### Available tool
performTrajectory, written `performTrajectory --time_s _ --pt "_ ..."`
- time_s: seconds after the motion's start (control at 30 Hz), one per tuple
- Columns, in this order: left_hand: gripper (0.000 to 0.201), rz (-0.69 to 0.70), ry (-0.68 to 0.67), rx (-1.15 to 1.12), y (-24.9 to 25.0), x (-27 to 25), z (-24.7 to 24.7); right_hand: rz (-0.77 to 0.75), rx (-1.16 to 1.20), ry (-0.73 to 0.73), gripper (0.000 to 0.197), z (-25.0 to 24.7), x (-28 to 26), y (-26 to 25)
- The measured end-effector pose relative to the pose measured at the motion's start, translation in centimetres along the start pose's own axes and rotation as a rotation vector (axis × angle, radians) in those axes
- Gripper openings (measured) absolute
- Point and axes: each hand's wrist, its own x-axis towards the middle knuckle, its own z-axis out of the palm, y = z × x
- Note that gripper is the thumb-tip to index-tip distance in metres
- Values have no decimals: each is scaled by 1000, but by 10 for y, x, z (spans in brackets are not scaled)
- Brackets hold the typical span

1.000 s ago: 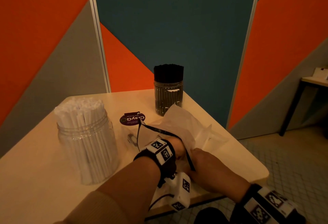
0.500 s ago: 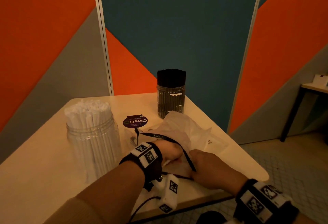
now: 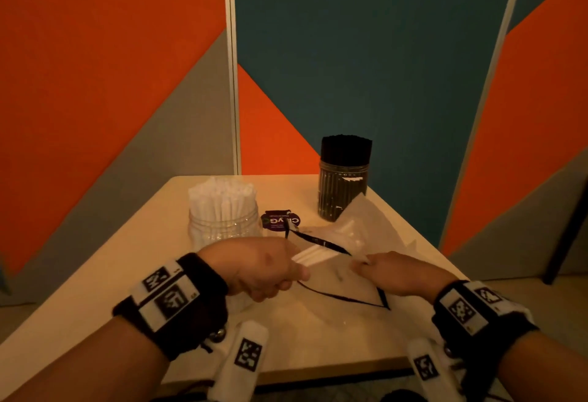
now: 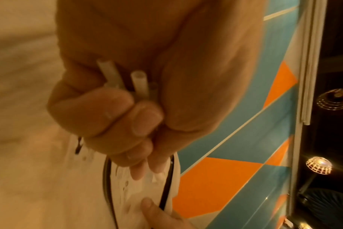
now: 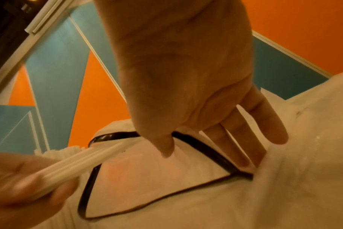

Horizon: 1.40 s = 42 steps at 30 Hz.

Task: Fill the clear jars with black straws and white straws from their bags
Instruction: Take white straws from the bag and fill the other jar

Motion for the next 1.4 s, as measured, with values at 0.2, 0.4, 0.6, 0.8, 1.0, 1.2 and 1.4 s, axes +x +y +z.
performTrajectory --time_s 0.2,0.4,0.6,0.8,1.0,1.2,1.4 --pt "9 47 -59 95 -23 -53 -29 208 68 82 68 -5 14 -9" --pt "8 138 -82 62 -38 -68 -36 168 98 -135 69 -15 4 -18" --pt "2 277 -108 -11 -43 -59 -23 -443 662 220 54 -50 -45 -38" --pt "4 389 -139 -36 -27 -42 -8 -725 892 550 55 -37 -54 -99" --pt "9 362 -139 -279 -34 -33 -1 -842 855 712 45 -36 -39 -147" --pt "8 428 121 -417 -59 -49 -21 -779 1022 440 26 -67 -10 -164" --pt "9 621 344 -666 -49 -74 -52 -757 365 10 92 -45 16 -175"
